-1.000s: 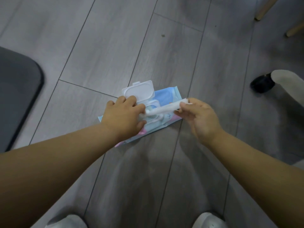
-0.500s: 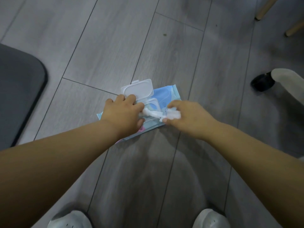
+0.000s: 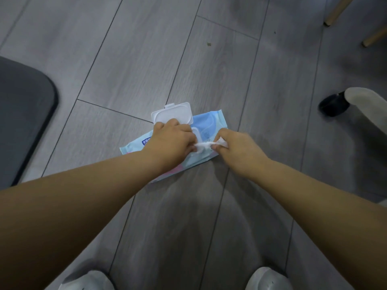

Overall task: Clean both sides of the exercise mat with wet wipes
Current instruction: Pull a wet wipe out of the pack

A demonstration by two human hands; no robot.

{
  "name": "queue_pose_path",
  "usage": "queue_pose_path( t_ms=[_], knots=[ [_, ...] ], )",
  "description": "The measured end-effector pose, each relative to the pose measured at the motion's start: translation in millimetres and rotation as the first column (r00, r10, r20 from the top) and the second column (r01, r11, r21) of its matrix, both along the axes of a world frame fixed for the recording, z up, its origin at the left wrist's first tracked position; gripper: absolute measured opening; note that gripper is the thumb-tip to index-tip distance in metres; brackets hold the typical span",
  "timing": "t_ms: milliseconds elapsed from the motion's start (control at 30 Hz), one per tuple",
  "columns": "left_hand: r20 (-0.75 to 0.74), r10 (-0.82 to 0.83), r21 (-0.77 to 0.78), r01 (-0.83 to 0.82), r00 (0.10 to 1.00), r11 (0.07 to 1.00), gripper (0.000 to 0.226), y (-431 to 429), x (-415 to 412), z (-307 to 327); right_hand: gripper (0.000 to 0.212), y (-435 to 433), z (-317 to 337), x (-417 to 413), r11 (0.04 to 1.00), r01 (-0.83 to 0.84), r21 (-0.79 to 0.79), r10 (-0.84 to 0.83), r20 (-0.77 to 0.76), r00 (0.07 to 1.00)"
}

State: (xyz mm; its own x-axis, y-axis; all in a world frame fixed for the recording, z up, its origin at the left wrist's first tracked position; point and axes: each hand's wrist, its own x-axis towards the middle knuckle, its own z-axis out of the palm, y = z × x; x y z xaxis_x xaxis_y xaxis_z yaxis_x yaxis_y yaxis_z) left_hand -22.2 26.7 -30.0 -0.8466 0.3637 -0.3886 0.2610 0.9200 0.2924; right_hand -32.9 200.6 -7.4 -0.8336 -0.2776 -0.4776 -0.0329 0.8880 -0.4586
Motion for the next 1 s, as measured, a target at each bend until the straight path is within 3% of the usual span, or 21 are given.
queue_pose_path(
  t_ms=[167,233,333,433,500,600,800,867,1000],
  knots=[
    [-0.100,0.045,0.118,-0.033,0.994,0.992,0.025,3,5,-5,0.017,-8,-7,0,0.993,0.119,0.014,-0.119,-0.012,0.993],
    [-0.172,0.021,0.161,0.007,0.985,0.987,0.017,-8,10,-9,0.015,12,-8,-16,0.967,0.242,0.075,-0.237,-0.064,0.969],
    [-0.209,0.066,0.191,-0.025,0.976,0.981,0.025,-36,19,-16,0.020,56,-3,-41,0.892,0.434,0.130,-0.422,-0.112,0.900],
    [-0.146,0.097,0.168,-0.072,0.984,0.983,0.019,-38,16,-16,0.020,48,-9,-27,0.932,0.353,0.078,-0.352,-0.031,0.936],
    [-0.134,0.117,0.177,-0.092,0.984,0.980,0.015,-32,13,-13,0.016,25,-11,-10,0.979,0.204,0.005,-0.204,0.031,0.978],
    [-0.089,0.177,0.164,-0.161,0.980,0.973,0.017,-25,15,-9,0.014,7,-13,-4,0.996,0.079,-0.049,-0.077,0.025,0.997],
    [0.000,0.393,0.136,-0.389,0.920,0.911,0.039,-19,55,17,0.014,5,-6,22,0.980,0.199,0.005,-0.198,-0.084,0.977],
    [0.019,0.408,0.078,-0.408,0.913,0.910,0.037,-24,72,36,0.008,8,13,33,0.972,0.237,-0.003,-0.237,-0.049,0.970],
    [0.091,0.409,0.138,-0.418,0.908,0.898,0.030,-34,94,95,0.009,12,80,51,0.946,0.324,-0.010,-0.322,0.081,0.943]
  ],
)
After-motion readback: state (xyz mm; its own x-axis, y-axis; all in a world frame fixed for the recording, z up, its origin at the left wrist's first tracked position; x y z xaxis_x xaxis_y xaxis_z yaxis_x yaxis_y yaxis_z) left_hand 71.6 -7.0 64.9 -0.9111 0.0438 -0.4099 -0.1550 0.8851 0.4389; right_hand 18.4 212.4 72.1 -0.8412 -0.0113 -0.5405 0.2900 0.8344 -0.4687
